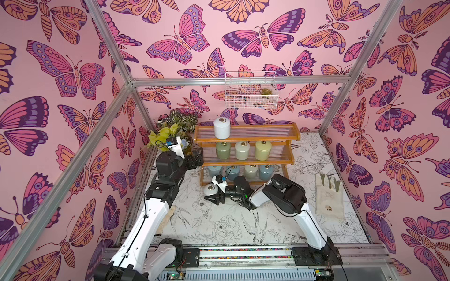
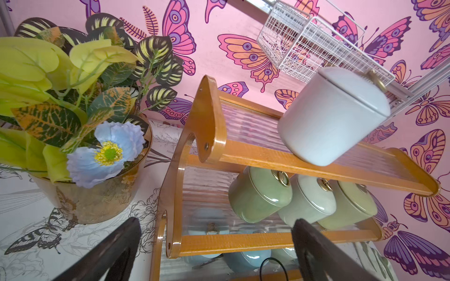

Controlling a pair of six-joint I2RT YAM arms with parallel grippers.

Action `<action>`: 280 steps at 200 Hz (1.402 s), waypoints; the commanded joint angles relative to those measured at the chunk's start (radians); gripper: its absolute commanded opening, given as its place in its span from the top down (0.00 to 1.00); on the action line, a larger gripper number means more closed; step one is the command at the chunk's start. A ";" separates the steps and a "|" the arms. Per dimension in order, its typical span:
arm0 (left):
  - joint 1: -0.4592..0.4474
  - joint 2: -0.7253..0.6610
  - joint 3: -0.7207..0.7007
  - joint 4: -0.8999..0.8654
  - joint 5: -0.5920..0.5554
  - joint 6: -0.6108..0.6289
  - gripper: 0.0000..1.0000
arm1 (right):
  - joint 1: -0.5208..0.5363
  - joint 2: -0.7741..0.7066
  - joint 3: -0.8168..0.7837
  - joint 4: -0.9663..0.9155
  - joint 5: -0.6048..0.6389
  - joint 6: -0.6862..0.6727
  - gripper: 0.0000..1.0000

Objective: Remove the tea canisters from the shelf
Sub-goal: Place the tea canister at the center of the board, then pick up the tea canister from the shelf.

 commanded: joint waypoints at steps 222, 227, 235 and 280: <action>0.102 0.012 0.000 0.146 0.182 -0.067 0.00 | -0.140 -0.709 0.388 -0.899 0.187 -0.293 0.01; 0.101 0.007 -0.003 0.151 0.186 -0.066 0.00 | -0.157 -0.701 0.420 -0.906 0.186 -0.269 0.01; 0.101 -0.001 -0.005 0.154 0.191 -0.065 0.00 | -0.184 -0.683 0.465 -0.915 0.173 -0.235 0.01; 0.103 -0.048 -0.005 0.167 0.298 -0.046 0.00 | -0.328 -0.497 0.702 -0.932 0.071 -0.042 0.01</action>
